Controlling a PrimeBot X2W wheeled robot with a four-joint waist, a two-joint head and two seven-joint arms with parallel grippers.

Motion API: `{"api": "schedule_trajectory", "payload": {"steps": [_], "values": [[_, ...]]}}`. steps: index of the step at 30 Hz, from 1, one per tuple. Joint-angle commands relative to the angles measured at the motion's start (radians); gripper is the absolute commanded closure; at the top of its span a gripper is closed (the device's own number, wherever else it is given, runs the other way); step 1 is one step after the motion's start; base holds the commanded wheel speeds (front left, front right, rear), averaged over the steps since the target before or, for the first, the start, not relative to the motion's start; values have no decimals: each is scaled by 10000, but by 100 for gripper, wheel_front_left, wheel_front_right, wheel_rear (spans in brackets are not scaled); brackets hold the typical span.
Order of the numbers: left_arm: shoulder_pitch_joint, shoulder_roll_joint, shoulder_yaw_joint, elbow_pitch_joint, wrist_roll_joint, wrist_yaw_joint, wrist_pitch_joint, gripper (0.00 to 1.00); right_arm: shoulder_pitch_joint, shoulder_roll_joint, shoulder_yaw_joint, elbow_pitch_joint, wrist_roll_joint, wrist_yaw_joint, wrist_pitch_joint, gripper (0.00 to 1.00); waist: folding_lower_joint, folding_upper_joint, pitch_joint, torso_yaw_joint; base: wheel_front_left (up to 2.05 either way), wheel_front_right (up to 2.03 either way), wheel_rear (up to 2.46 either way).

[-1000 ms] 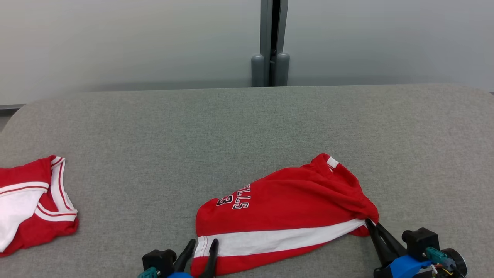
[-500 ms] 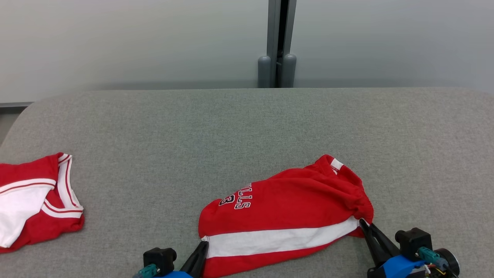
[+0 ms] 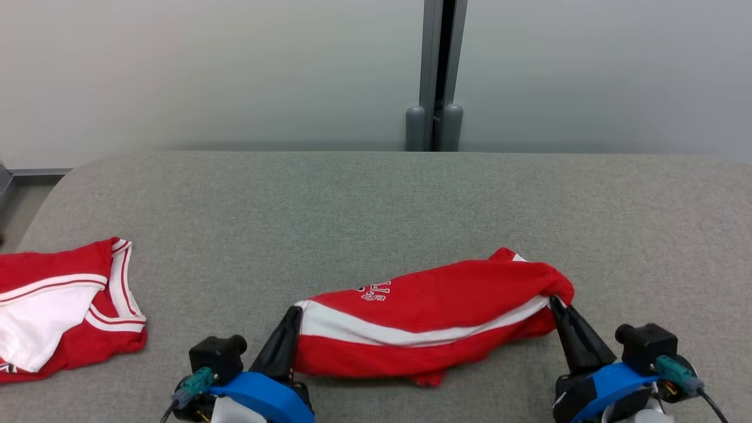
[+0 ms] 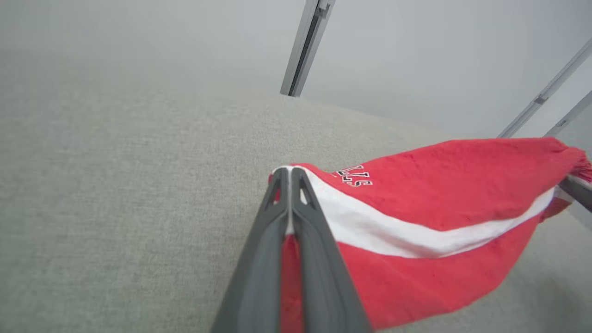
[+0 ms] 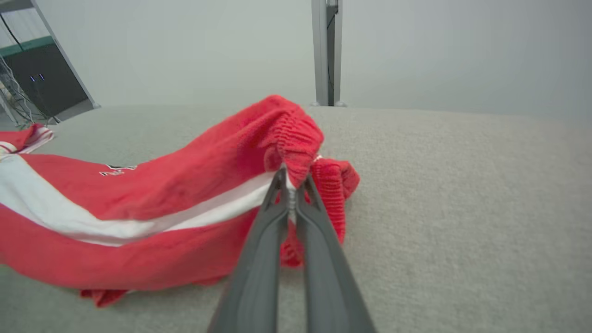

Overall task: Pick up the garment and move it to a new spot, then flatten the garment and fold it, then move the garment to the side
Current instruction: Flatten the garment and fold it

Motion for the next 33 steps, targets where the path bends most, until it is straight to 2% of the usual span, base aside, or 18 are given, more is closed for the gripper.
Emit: {"api": "schedule_trajectory", "payload": {"steps": [1,7,13,18,24,28,33], "values": [[14,39,243,-440,158,-14,0,100,-176,93,-122,-371,228,-3,-36,100,-1,0,-101,25,0,0,0],[-610,448,1340,-2535,753,-15,-2,100,-814,197,-177,-1885,1054,-1,-34,100,-1,0,-381,86,0,0,0],[-1870,1418,1968,-4151,1062,-15,1,100,-2038,-359,151,-2885,1858,-1,0,100,-1,0,-556,105,0,0,0],[-3273,2299,1927,-4494,931,-15,238,100,-3370,-928,351,-3221,2327,-3,770,100,-1,0,-420,162,0,0,0],[-5043,2685,1439,-3678,631,-15,549,100,-5113,-1103,630,-2430,2180,-3,1372,100,-1,0,408,196,0,0,0],[-6389,2724,1472,-2592,834,-13,239,100,-6526,-764,548,-1227,1767,-3,895,100,-1,0,1129,168,0,0,0],[-7843,2423,1715,-1849,1251,-13,-6,100,-8213,-621,365,160,741,-7,191,100,-1,0,1768,229,0,0,0]]}}
